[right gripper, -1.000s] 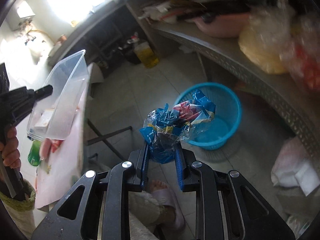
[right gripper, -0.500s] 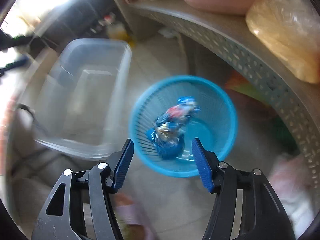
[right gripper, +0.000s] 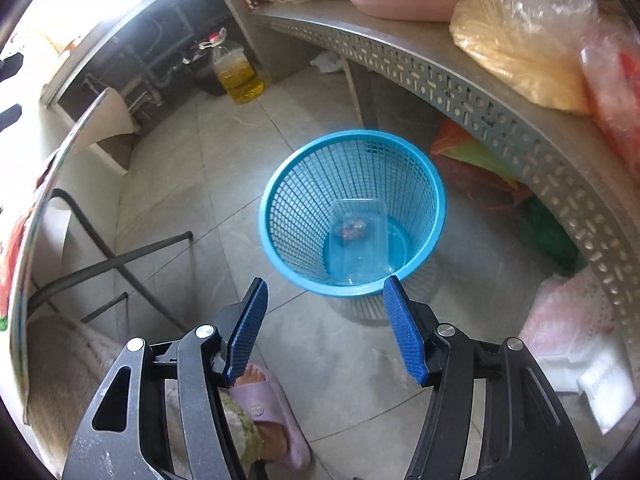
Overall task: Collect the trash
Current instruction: 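Bring the right tool back over the table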
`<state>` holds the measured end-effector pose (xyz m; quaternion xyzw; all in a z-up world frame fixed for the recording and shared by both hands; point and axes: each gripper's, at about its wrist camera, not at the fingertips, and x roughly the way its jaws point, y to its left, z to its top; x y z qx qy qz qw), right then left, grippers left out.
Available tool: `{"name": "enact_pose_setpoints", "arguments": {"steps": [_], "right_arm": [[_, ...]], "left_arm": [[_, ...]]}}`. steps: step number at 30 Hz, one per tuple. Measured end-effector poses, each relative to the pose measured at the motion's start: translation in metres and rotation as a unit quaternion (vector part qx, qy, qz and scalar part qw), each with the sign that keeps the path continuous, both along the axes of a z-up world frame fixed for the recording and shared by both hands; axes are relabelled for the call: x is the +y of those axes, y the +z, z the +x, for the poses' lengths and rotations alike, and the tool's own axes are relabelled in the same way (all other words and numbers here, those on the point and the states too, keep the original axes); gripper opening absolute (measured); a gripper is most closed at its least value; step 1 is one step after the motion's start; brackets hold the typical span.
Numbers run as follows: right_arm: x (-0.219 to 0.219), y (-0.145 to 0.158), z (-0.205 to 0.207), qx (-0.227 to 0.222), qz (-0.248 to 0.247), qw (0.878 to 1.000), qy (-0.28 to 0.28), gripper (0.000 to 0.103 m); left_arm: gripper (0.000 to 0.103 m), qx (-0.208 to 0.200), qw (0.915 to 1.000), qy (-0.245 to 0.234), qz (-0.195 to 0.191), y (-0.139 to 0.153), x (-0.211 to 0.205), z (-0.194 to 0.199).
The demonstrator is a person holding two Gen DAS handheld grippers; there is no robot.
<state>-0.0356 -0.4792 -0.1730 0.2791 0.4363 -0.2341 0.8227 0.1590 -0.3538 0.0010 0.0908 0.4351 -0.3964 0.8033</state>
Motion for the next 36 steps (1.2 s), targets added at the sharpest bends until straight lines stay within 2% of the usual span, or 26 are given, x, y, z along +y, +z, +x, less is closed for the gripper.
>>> {"name": "enact_pose_setpoints", "arguments": {"steps": [2, 4, 6, 10, 15, 17, 18, 19, 22, 31, 36], "right_arm": [[0.008, 0.009, 0.000, -0.005, -0.011, 1.000, 0.008, 0.060], [0.016, 0.021, 0.002, -0.013, -0.022, 1.000, 0.018, 0.062], [0.026, 0.035, 0.000, -0.025, -0.038, 0.999, 0.029, 0.068], [0.049, 0.069, 0.002, -0.057, -0.077, 0.994, 0.057, 0.078], [0.078, 0.106, 0.014, -0.087, -0.121, 0.984, 0.095, 0.090], [0.089, 0.118, 0.016, -0.095, -0.134, 0.981, 0.105, 0.093], [0.094, 0.125, 0.018, -0.098, -0.142, 0.979, 0.110, 0.095], [0.100, 0.131, 0.018, -0.101, -0.148, 0.977, 0.115, 0.095], [0.115, 0.142, 0.025, -0.102, -0.161, 0.973, 0.128, 0.095], [0.170, 0.159, 0.045, -0.074, -0.207, 0.962, 0.159, 0.095], [0.196, 0.167, 0.051, -0.077, -0.242, 0.951, 0.178, 0.095]], "left_arm": [[0.067, -0.003, 0.9999, 0.003, -0.013, 0.009, 0.019, -0.007], [0.075, -0.010, 0.9994, 0.010, -0.032, 0.018, 0.039, -0.015], [0.078, -0.018, 0.9984, 0.017, -0.050, 0.025, 0.061, -0.022], [0.081, -0.029, 0.9967, 0.043, -0.062, 0.034, 0.105, -0.033], [0.082, -0.037, 0.9924, 0.090, -0.076, 0.036, 0.159, -0.042], [0.084, -0.031, 0.9901, 0.108, -0.085, 0.033, 0.181, -0.043], [0.089, -0.025, 0.9891, 0.115, -0.088, 0.031, 0.192, -0.042], [0.093, -0.020, 0.9883, 0.122, -0.089, 0.029, 0.201, -0.042], [0.097, -0.017, 0.9860, 0.140, -0.089, 0.026, 0.228, -0.043], [0.097, 0.032, 0.9719, 0.207, -0.108, 0.011, 0.299, -0.038], [0.097, 0.031, 0.9658, 0.235, -0.104, 0.007, 0.330, -0.035]]}}
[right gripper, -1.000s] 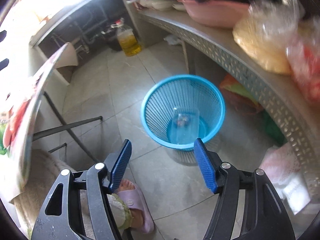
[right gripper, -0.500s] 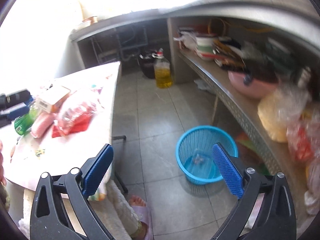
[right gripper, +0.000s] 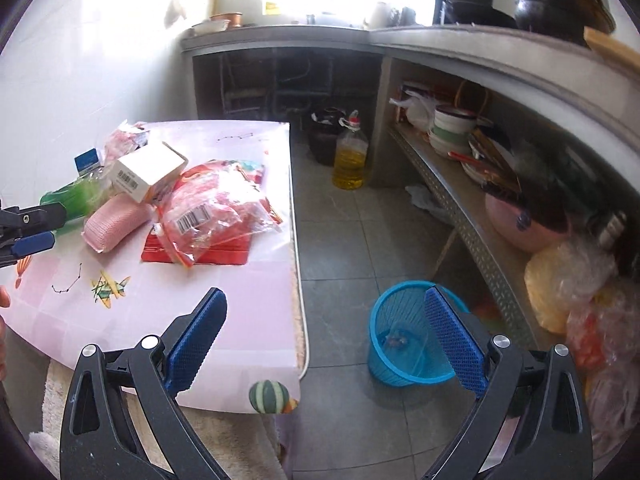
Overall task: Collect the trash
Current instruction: 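Bring the right tool back over the table, then grasp the clear printed plastic bag with the left tool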
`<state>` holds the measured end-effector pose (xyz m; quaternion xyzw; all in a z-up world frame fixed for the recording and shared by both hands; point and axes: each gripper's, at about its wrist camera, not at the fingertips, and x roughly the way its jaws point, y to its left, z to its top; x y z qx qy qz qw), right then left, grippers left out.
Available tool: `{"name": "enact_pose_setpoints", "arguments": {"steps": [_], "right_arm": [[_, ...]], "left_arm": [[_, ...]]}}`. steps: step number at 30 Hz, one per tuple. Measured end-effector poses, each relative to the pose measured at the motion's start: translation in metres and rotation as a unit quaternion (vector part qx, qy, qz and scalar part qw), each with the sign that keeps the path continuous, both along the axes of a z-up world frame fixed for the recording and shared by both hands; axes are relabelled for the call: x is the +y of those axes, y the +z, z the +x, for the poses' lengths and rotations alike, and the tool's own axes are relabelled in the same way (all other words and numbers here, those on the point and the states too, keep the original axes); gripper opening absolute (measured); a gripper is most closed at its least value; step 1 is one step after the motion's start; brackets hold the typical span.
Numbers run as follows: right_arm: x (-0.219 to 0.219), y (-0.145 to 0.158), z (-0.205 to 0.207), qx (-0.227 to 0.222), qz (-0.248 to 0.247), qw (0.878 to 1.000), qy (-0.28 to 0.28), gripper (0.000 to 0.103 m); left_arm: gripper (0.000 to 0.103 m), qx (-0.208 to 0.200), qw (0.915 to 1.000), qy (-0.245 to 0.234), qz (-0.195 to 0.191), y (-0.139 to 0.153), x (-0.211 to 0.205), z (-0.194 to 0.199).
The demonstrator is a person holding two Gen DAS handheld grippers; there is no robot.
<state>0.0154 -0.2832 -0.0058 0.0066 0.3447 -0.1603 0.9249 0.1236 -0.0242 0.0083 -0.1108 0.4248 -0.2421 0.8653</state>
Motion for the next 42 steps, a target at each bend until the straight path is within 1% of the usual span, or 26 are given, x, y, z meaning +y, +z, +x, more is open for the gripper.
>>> {"name": "enact_pose_setpoints", "arguments": {"steps": [2, 5, 9, 14, 18, 21, 24, 26, 30, 36, 39, 42], "right_arm": [[0.005, 0.002, 0.002, -0.002, -0.008, 1.000, 0.009, 0.095], [0.009, 0.004, 0.004, -0.005, 0.002, 1.000, 0.028, 0.095], [0.009, 0.003, 0.005, -0.022, 0.043, 0.997, 0.061, 0.095], [0.010, 0.006, 0.015, -0.026, 0.096, 0.993, 0.070, 0.095], [0.007, 0.003, 0.025, -0.023, 0.153, 0.985, 0.070, 0.095], [0.004, -0.002, 0.033, -0.016, 0.197, 0.978, 0.073, 0.095], [0.004, -0.005, 0.039, -0.013, 0.230, 0.970, 0.083, 0.095], [0.004, -0.005, 0.042, -0.015, 0.245, 0.965, 0.087, 0.095], [0.004, -0.004, 0.052, -0.014, 0.265, 0.960, 0.092, 0.090], [0.003, 0.005, 0.070, -0.020, 0.276, 0.955, 0.103, 0.089], [-0.002, 0.010, 0.078, -0.025, 0.278, 0.955, 0.105, 0.089], [-0.011, 0.015, 0.084, -0.031, 0.284, 0.953, 0.105, 0.089]], "left_arm": [[0.097, -0.009, 0.9999, 0.011, 0.004, -0.001, 0.010, -0.001], [0.097, -0.010, 0.9997, 0.024, 0.006, -0.003, 0.022, -0.002], [0.097, -0.010, 0.9990, 0.042, -0.007, -0.009, 0.039, -0.005], [0.097, -0.022, 0.9986, 0.047, -0.012, -0.014, 0.051, -0.006], [0.097, -0.027, 0.9988, 0.038, -0.015, -0.017, 0.055, -0.004], [0.097, -0.037, 0.9987, 0.032, -0.012, -0.019, 0.056, -0.004], [0.097, -0.047, 0.9985, 0.028, -0.006, -0.019, 0.056, -0.004], [0.097, -0.047, 0.9985, 0.029, -0.005, -0.020, 0.057, -0.002], [0.097, -0.046, 0.9984, 0.033, -0.007, -0.015, 0.062, 0.003], [0.097, -0.052, 0.9967, 0.053, -0.031, 0.015, 0.074, 0.030], [0.097, -0.054, 0.9957, 0.055, -0.051, 0.033, 0.072, 0.057], [0.097, -0.037, 0.9952, 0.057, -0.071, 0.045, 0.065, 0.098]]}}
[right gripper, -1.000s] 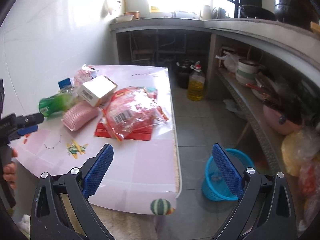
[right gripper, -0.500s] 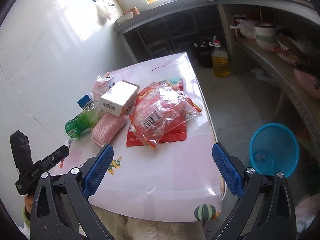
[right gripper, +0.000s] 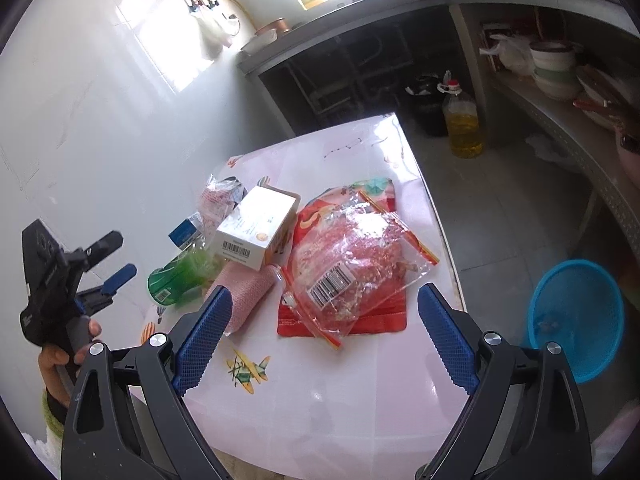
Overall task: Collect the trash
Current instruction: 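Grasp the clear printed plastic bag with the left tool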
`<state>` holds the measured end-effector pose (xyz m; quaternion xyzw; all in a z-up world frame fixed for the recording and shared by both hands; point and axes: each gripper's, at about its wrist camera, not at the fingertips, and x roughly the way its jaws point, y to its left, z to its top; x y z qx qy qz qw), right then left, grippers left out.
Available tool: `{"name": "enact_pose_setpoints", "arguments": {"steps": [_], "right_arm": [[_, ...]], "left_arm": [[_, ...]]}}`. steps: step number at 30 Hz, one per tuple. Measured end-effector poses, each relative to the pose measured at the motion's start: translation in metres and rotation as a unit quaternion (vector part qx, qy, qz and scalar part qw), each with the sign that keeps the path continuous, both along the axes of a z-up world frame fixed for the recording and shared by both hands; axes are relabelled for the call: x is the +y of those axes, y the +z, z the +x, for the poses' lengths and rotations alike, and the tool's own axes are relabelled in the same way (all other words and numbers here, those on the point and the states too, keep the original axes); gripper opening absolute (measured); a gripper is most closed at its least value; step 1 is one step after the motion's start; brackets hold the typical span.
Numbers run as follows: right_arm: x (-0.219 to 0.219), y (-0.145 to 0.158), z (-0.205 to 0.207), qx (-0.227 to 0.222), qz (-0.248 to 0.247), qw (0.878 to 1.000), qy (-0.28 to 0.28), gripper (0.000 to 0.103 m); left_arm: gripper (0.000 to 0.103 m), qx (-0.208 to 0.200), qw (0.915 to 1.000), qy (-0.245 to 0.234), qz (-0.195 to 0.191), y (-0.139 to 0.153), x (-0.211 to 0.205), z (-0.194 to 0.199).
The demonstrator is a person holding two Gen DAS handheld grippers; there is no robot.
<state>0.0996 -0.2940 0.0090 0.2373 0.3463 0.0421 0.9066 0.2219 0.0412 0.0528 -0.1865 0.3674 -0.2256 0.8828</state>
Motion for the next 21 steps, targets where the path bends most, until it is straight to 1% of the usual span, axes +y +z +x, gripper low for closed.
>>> {"name": "enact_pose_setpoints", "arguments": {"steps": [3, 6, 7, 8, 11, 13, 15, 17, 19, 21], "right_arm": [[-0.009, 0.003, 0.005, -0.002, 0.003, 1.000, -0.007, 0.089], [-0.020, 0.004, 0.008, -0.003, 0.008, 1.000, -0.016, 0.089], [-0.025, 0.004, 0.008, -0.003, 0.009, 1.000, -0.021, 0.089], [-0.028, 0.004, 0.009, -0.003, 0.008, 1.000, -0.025, 0.089], [-0.040, 0.003, 0.008, -0.003, 0.010, 0.999, -0.037, 0.089], [-0.048, 0.000, 0.008, 0.000, 0.016, 0.999, -0.044, 0.089], [-0.055, -0.003, 0.008, 0.004, 0.022, 0.999, -0.049, 0.089], [-0.059, -0.005, 0.010, 0.005, 0.027, 0.998, -0.053, 0.089], [-0.062, -0.007, 0.010, 0.006, 0.031, 0.998, -0.053, 0.089], [-0.063, -0.008, 0.010, 0.006, 0.033, 0.998, -0.052, 0.089]], "left_arm": [[0.097, 0.036, 0.9990, 0.013, -0.020, -0.002, -0.008, 0.049], [0.097, 0.082, 0.9955, 0.044, -0.015, -0.013, -0.020, 0.091], [0.097, 0.091, 0.9945, 0.051, -0.011, -0.017, -0.025, 0.099], [0.097, 0.097, 0.9935, 0.060, 0.000, -0.019, -0.030, 0.107], [0.097, 0.082, 0.9935, 0.065, 0.046, -0.018, -0.047, 0.121], [0.097, 0.088, 0.9914, 0.063, 0.074, -0.021, -0.056, 0.129], [0.097, 0.101, 0.9900, 0.063, 0.076, -0.029, -0.056, 0.131], [0.096, 0.095, 0.9888, 0.069, 0.091, -0.032, -0.057, 0.132], [0.096, 0.099, 0.9874, 0.074, 0.099, -0.034, -0.059, 0.134], [0.095, 0.100, 0.9846, 0.075, 0.122, -0.036, -0.063, 0.137]]}}
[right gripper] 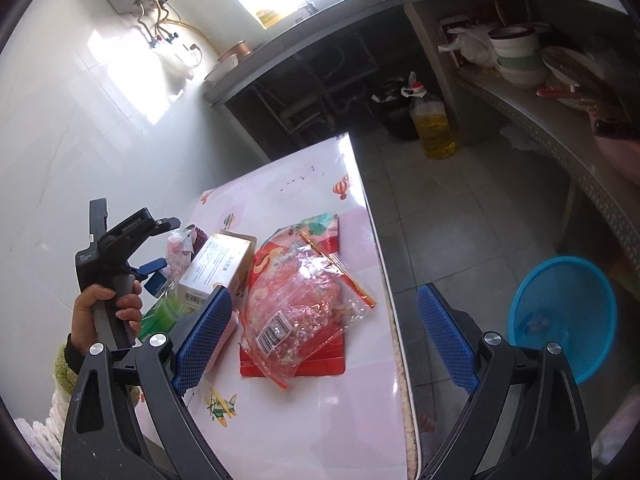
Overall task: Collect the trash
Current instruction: 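Grasp the clear printed plastic bag with the left tool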
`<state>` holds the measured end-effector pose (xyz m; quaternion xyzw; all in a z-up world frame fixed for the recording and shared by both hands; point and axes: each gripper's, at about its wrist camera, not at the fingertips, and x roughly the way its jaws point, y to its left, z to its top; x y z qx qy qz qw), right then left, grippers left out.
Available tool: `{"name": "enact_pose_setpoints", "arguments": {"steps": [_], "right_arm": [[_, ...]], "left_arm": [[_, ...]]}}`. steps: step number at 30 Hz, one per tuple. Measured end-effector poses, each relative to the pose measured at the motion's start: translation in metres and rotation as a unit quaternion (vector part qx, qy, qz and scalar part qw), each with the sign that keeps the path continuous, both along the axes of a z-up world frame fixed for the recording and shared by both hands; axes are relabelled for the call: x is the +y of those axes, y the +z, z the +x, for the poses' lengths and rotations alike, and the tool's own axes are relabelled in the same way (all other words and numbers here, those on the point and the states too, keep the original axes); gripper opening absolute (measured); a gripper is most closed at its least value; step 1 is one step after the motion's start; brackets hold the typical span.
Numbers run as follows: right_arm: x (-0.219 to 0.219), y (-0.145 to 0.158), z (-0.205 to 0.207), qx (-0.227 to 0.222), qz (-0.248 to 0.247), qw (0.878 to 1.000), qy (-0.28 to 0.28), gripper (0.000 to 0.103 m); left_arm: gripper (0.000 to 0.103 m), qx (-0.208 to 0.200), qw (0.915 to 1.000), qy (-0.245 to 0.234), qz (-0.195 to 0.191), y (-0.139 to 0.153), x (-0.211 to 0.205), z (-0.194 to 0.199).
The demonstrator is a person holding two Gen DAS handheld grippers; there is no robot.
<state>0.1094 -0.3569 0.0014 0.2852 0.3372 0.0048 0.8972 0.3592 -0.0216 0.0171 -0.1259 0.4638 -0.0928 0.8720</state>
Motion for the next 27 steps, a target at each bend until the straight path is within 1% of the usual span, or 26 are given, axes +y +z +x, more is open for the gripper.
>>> {"name": "enact_pose_setpoints", "arguments": {"steps": [2, 3, 5, 7, 8, 10, 11, 12, 14, 16, 17, 23, 25, 27], "right_arm": [[-0.001, 0.001, -0.001, -0.002, 0.002, 1.000, 0.001, 0.089], [-0.001, 0.002, -0.002, -0.003, 0.003, 1.000, 0.000, 0.089], [-0.002, 0.003, -0.004, -0.006, 0.004, 1.000, -0.002, 0.089], [-0.004, 0.003, -0.007, -0.007, 0.006, 1.000, -0.005, 0.089], [-0.006, 0.004, -0.008, -0.007, 0.007, 1.000, -0.006, 0.089], [-0.008, 0.003, -0.010, -0.007, 0.007, 1.000, -0.009, 0.089], [-0.009, 0.003, -0.012, -0.007, 0.008, 1.000, -0.010, 0.089], [-0.010, 0.003, -0.012, -0.007, 0.008, 1.000, -0.011, 0.089], [-0.010, 0.005, -0.014, -0.007, 0.008, 1.000, -0.012, 0.089], [-0.010, 0.006, -0.016, -0.008, 0.006, 1.000, -0.013, 0.089], [-0.010, 0.006, -0.016, -0.008, 0.005, 1.000, -0.013, 0.089], [-0.007, 0.007, -0.017, -0.005, -0.001, 1.000, -0.012, 0.089], [-0.006, 0.007, -0.016, -0.003, -0.003, 1.000, -0.012, 0.089], [-0.004, 0.007, -0.015, -0.003, -0.006, 1.000, -0.011, 0.089]], "left_arm": [[0.093, 0.001, 0.9993, -0.009, 0.035, -0.004, -0.005, 0.005], [0.090, 0.000, 0.9985, -0.012, 0.053, -0.007, -0.007, 0.007], [0.086, -0.005, 0.9965, -0.015, 0.082, -0.012, -0.008, 0.006], [0.076, -0.009, 0.9950, -0.016, 0.098, -0.015, -0.005, 0.004], [0.075, -0.012, 0.9948, -0.016, 0.100, -0.015, -0.003, 0.003], [0.066, -0.017, 0.9949, -0.014, 0.099, -0.014, 0.002, 0.000], [0.064, -0.018, 0.9951, -0.015, 0.096, -0.014, 0.004, -0.002], [0.059, -0.020, 0.9949, -0.016, 0.098, -0.014, 0.005, -0.004], [0.056, -0.028, 0.9941, -0.021, 0.103, -0.015, 0.006, -0.007], [0.051, -0.035, 0.9933, -0.028, 0.106, -0.015, 0.006, -0.010], [0.050, -0.039, 0.9929, -0.030, 0.108, -0.015, 0.006, -0.012], [0.040, -0.068, 0.9908, -0.040, 0.109, -0.008, 0.010, -0.026], [0.033, -0.079, 0.9906, -0.041, 0.104, -0.004, 0.014, -0.031], [0.031, -0.091, 0.9907, -0.043, 0.092, 0.001, 0.018, -0.036]]}}
